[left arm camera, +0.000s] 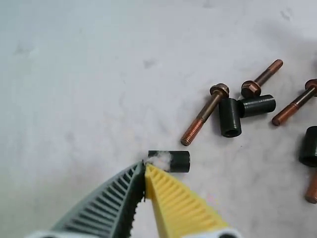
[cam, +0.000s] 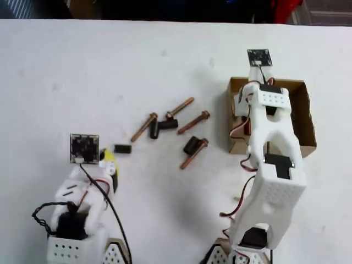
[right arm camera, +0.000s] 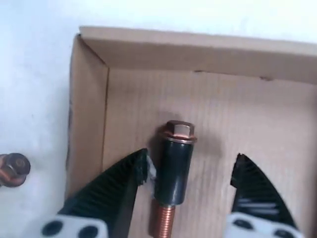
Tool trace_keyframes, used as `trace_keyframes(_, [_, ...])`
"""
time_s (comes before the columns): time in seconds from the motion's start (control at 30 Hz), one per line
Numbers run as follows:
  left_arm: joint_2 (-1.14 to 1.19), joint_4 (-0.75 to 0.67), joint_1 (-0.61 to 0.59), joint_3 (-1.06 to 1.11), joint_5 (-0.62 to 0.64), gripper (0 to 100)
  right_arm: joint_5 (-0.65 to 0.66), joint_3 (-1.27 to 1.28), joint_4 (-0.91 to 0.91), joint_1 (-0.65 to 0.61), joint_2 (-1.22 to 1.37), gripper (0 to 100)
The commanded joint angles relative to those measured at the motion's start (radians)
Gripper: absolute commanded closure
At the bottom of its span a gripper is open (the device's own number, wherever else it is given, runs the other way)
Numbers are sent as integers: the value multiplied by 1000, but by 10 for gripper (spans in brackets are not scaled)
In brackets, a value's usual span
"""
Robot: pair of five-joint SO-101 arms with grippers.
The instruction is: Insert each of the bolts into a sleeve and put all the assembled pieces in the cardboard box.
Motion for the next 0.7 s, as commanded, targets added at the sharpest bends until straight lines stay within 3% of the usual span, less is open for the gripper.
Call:
trace_keyframes(0.0, [-8, -32, -4, -11, -8, 977, 14, -57, -21, -2, -53, 745])
trace_keyframes(0.3, [-8, -32, -4, -11, -8, 977, 9, -51, 163, -30, -337, 745])
trace_keyframes(0.67, [-8, -32, -4, -15, -8, 977, 5, -49, 432, -196, -731, 772])
